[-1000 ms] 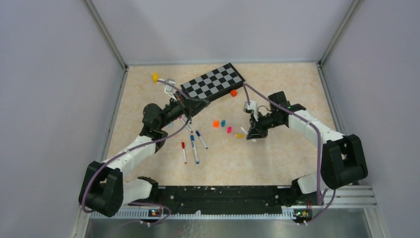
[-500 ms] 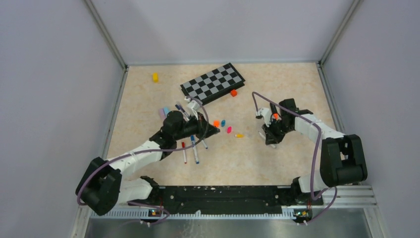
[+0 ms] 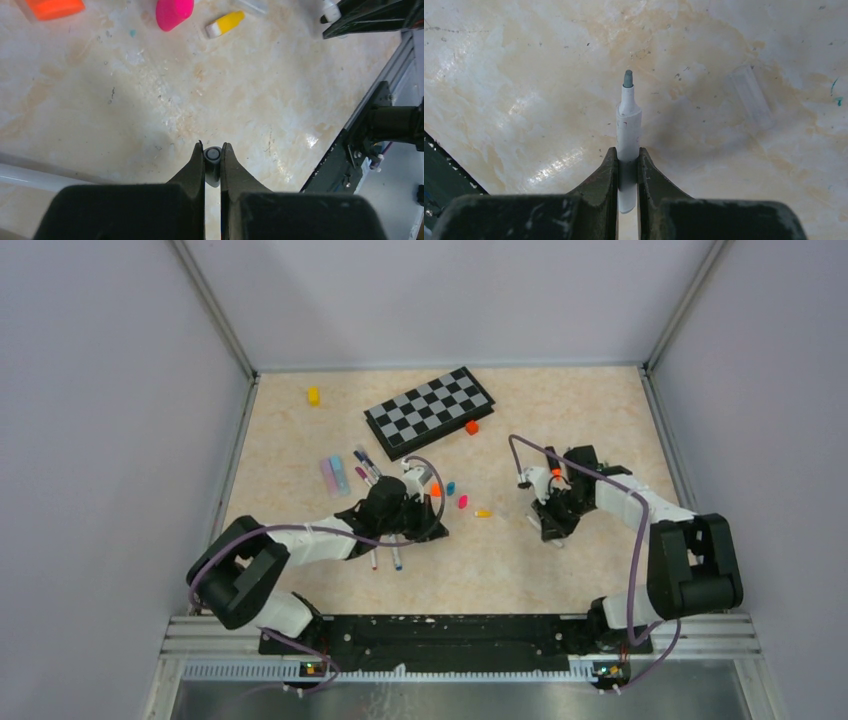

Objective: Open the pen caps
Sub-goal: Place the pen cap at the center of the board.

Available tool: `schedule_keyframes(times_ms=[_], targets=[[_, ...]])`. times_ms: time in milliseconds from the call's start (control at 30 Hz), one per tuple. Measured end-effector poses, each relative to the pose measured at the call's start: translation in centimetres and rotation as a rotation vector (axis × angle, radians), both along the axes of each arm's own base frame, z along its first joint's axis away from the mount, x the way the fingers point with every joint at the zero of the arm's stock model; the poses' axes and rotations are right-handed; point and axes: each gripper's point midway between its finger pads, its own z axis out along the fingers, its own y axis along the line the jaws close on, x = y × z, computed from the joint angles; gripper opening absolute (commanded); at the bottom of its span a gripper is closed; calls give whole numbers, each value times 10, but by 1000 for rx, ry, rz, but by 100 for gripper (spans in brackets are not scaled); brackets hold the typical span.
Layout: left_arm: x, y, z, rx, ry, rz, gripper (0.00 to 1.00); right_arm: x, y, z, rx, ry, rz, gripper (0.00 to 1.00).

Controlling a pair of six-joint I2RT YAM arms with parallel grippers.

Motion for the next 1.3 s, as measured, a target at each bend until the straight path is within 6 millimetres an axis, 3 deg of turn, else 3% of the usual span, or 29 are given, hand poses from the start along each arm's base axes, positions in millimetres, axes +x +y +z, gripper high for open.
schedule_keyframes(times_ms=[167, 433, 667, 1233, 1300], targets=[[-4, -2, -21, 75, 50, 13, 7, -6, -2, -1, -9, 6, -3, 7], [7, -5, -25, 153, 53, 64, 16, -5, -6, -4, -36, 3, -22, 9], [3, 0, -45, 223, 108, 73, 26, -4, -9, -8, -60, 7, -45, 18], [4, -5, -43, 220, 116, 70, 33, -6, -7, -11, -72, 35, -65, 33], [4, -5, -42, 220, 116, 70, 37, -7, -6, -10, -70, 39, -65, 36]])
